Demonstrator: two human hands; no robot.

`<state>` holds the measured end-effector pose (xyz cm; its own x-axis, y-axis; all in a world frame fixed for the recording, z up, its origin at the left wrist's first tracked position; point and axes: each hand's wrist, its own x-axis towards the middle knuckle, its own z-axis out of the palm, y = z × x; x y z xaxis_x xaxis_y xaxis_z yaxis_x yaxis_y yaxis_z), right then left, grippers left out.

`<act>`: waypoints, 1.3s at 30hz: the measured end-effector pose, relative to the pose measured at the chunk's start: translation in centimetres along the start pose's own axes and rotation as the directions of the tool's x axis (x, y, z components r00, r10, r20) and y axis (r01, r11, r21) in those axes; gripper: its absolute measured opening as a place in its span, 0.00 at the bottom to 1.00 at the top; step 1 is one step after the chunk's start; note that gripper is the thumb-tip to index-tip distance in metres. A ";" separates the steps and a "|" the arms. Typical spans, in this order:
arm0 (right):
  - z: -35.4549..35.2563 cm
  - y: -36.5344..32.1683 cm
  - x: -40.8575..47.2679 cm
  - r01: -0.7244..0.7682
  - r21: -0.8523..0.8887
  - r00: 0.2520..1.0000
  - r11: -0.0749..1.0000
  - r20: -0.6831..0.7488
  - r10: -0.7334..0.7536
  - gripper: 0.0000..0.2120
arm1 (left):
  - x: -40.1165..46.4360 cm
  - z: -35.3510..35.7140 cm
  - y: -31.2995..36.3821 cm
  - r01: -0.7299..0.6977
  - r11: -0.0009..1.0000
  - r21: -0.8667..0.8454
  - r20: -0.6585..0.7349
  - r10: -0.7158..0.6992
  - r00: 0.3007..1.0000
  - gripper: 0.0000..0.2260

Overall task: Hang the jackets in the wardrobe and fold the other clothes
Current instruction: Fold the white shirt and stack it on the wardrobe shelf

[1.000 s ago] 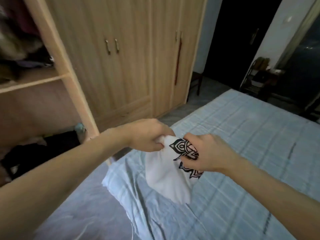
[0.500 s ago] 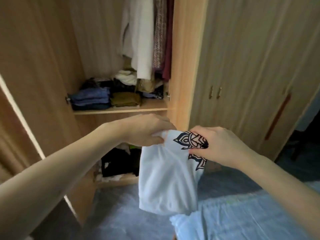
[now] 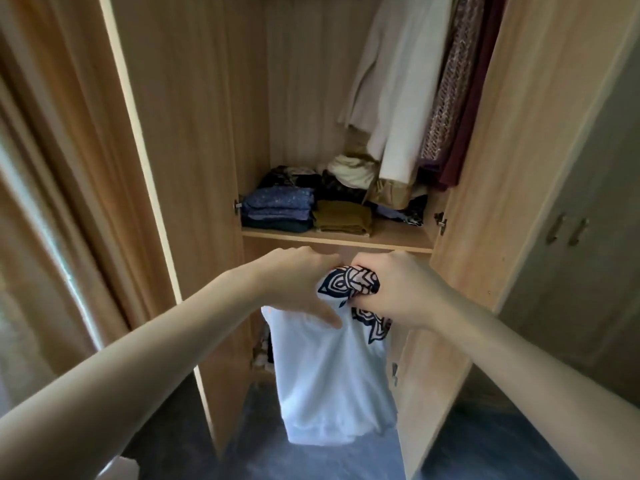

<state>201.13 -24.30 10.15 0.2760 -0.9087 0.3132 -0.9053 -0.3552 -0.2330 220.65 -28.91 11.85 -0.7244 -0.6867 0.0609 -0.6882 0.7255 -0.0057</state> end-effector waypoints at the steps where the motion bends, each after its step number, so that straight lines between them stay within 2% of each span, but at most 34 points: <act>1: 0.4 0.4 1.0 0.008 0.027 1.000 1.000 0.020 -0.008 0.14 | 0.8 0.4 -0.9 0.006 0.999 -0.049 0.020 -0.005 1.000 0.31; 3: 1.3 1.5 2.8 0.014 0.070 0.997 0.997 0.072 -0.019 0.16 | 2.5 0.9 -2.9 0.004 0.993 -0.120 0.051 0.002 0.999 0.23; 7: 2.3 5.1 6.8 0.020 0.151 0.989 0.988 0.143 -0.042 0.16 | 6.8 1.6 -6.0 0.012 0.989 -0.147 0.081 0.000 0.997 0.18; 11: 1.9 8.7 11.2 0.010 0.217 0.996 0.976 0.082 -0.029 0.19 | 12.0 1.2 -8.8 0.048 0.971 -0.232 0.108 -0.024 0.994 0.14; 14: 2.4 11.5 13.9 0.021 0.226 0.999 0.974 0.033 -0.029 0.25 | 16.1 -0.1 -10.7 0.023 0.963 -0.269 0.148 0.018 0.989 0.10; 17: 3.2 14.2 16.8 0.027 0.304 0.999 0.952 0.026 -0.037 0.31 | 19.8 -1.2 -12.5 -0.014 0.967 -0.254 0.169 0.058 0.984 0.11; 21: 5.3 16.7 20.9 -0.022 0.414 0.999 0.910 0.053 0.000 0.36 | 23.3 -0.8 -16.1 0.055 0.964 -0.259 0.234 0.008 0.972 0.07; 27: 9.4 18.5 27.3 -0.090 0.642 0.990 0.762 -0.028 0.140 0.22 | 27.4 0.4 -23.3 0.132 0.939 -0.318 0.209 -0.066 0.976 0.07; 29: 10.4 19.2 29.6 -0.118 0.707 0.988 0.697 0.013 0.154 0.24 | 28.9 0.7 -25.6 0.126 0.933 -0.338 0.205 -0.057 0.977 0.07; 31: 11.5 20.2 31.8 -0.171 0.763 0.982 0.623 0.081 0.170 0.30 | 30.2 0.9 -27.9 0.114 0.926 -0.359 0.191 -0.046 0.980 0.08; 36: 14.1 21.7 36.5 -0.304 0.750 0.952 0.588 0.257 0.166 0.43 | 33.2 -0.2 -33.3 0.057 0.884 -0.463 0.133 0.005 0.991 0.08; 39: 15.5 21.9 38.9 -0.347 0.786 0.938 0.512 0.292 0.188 0.47 | 35.3 -1.4 -36.1 0.062 0.834 -0.548 0.104 -0.006 0.995 0.08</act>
<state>196.99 -70.83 2.99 0.1830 -0.9829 -0.0191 -0.3056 -0.0384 -0.9514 219.98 -79.23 15.60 -0.7208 -0.6918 -0.0431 -0.5970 0.5879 0.5459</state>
